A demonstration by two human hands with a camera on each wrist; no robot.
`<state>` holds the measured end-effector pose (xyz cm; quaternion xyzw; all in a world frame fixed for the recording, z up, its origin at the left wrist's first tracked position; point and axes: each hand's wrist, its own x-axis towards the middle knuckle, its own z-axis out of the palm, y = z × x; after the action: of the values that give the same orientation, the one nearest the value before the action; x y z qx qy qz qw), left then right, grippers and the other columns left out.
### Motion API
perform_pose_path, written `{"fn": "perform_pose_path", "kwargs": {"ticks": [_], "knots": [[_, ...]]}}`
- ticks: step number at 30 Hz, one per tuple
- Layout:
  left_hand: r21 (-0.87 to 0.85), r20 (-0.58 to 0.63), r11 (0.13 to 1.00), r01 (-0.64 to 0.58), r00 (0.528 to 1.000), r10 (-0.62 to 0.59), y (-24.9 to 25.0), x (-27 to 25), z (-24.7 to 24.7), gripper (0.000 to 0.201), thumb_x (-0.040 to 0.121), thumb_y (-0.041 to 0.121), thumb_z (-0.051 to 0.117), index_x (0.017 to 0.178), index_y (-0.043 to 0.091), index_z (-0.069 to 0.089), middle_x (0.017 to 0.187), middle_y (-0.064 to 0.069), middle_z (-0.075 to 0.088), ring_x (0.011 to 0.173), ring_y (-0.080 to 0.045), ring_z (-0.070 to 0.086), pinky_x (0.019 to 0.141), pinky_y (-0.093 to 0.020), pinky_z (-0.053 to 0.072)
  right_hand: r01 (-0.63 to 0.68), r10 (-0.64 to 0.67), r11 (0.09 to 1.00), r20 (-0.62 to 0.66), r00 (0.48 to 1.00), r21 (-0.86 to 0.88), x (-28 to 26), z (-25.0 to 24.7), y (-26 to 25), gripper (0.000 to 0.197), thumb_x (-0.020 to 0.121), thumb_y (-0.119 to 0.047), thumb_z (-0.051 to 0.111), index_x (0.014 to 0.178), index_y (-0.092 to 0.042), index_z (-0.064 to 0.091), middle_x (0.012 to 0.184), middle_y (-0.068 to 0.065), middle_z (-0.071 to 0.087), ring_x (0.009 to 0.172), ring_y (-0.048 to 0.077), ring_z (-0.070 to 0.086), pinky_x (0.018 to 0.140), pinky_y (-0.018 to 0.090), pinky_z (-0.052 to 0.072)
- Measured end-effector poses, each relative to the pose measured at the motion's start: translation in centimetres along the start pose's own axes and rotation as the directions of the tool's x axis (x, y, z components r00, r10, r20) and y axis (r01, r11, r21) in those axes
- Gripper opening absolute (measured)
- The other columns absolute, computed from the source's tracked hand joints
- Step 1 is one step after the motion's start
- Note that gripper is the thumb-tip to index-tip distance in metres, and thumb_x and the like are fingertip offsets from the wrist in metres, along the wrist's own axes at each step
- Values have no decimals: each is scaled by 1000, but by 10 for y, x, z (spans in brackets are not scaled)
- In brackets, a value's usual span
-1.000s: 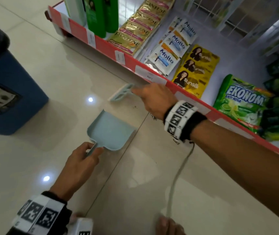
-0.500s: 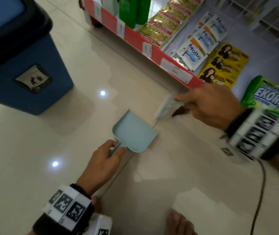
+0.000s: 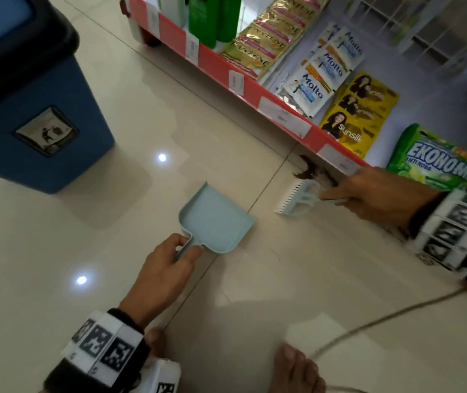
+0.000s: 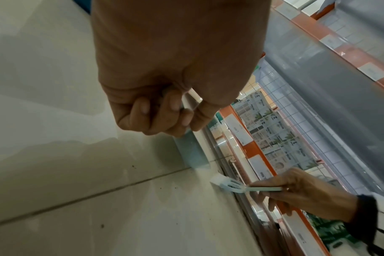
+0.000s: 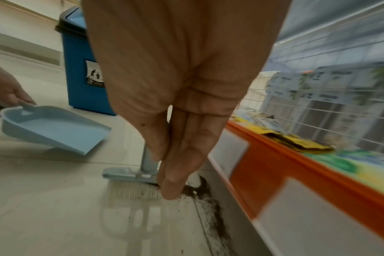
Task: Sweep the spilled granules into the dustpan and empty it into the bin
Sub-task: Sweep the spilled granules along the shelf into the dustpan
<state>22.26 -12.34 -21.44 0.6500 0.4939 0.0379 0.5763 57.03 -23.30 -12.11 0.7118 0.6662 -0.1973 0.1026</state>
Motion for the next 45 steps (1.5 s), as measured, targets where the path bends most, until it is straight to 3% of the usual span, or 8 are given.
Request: {"fn": "perform_pose_path", "kwargs": {"ticks": [4, 9, 19, 23, 27, 32, 40, 45], "knots": [[19, 54, 1000, -23, 998, 22, 9, 6, 8, 22, 94, 40, 54, 86, 20, 58, 59, 7, 55, 43, -2, 41, 54, -30, 35, -73, 93, 983, -111, 990, 171, -18, -8, 1, 38, 91, -6, 66, 126, -21, 68, 65, -22, 58, 55, -6, 56, 56, 5, 35], [68, 113, 995, -70, 992, 62, 24, 16, 16, 24, 95, 41, 53, 91, 18, 60, 64, 1, 57, 52, -9, 46, 55, -30, 37, -195, 191, 981, -217, 957, 3, 27, 1, -24, 37, 100, -15, 45, 135, -19, 56, 99, 18, 67, 86, 36, 63, 73, 42, 51], [134, 197, 985, -110, 977, 82, 38, 30, 24, 27, 95, 38, 56, 89, 12, 59, 59, 4, 54, 45, -4, 42, 49, -22, 34, -500, 500, 866, -105, 860, 26, 9, 38, -26, 22, 93, -3, 44, 100, -3, 64, 82, 13, 58, 78, 32, 62, 62, 33, 42], [26, 190, 998, -64, 980, 58, 32, 40, 31, 24, 95, 34, 57, 91, 11, 59, 59, 7, 53, 44, -2, 41, 51, -24, 33, -508, 507, 861, -137, 851, 30, -29, 38, -28, 20, 94, -11, 46, 99, -8, 66, 86, 15, 66, 74, 33, 63, 64, 37, 53], [-37, 199, 999, -39, 979, 45, 33, 43, 42, 26, 96, 35, 57, 91, 9, 58, 49, 13, 51, 40, 0, 40, 48, -22, 32, -399, 401, 914, -288, 870, 67, 6, 19, -39, 25, 97, -10, 43, 113, -10, 63, 81, 13, 61, 70, 31, 58, 59, 32, 36], [-13, 199, 997, -74, 977, 75, 36, 43, 47, 25, 95, 37, 56, 91, 12, 58, 49, 12, 52, 40, 0, 41, 45, -18, 34, -338, 322, 941, -328, 888, 7, 70, 9, -49, 40, 100, -5, 39, 140, -10, 44, 99, 15, 67, 83, 32, 68, 75, 41, 59], [-12, 168, 998, -65, 984, 66, 26, 38, 42, 22, 96, 36, 55, 91, 15, 58, 59, 8, 54, 44, -1, 43, 50, -22, 34, -335, 322, 941, -171, 931, -47, 9, 32, -37, 25, 99, -7, 41, 115, -9, 60, 80, 13, 62, 66, 29, 55, 59, 32, 41], [4, 186, 998, -65, 980, 63, 26, 37, 48, 20, 95, 37, 56, 87, 18, 57, 59, 9, 55, 42, 1, 44, 49, -23, 34, -335, 315, 942, -291, 903, -19, -1, 22, -39, 18, 94, -7, 46, 100, -6, 63, 75, 15, 65, 63, 34, 60, 54, 33, 41]]}}
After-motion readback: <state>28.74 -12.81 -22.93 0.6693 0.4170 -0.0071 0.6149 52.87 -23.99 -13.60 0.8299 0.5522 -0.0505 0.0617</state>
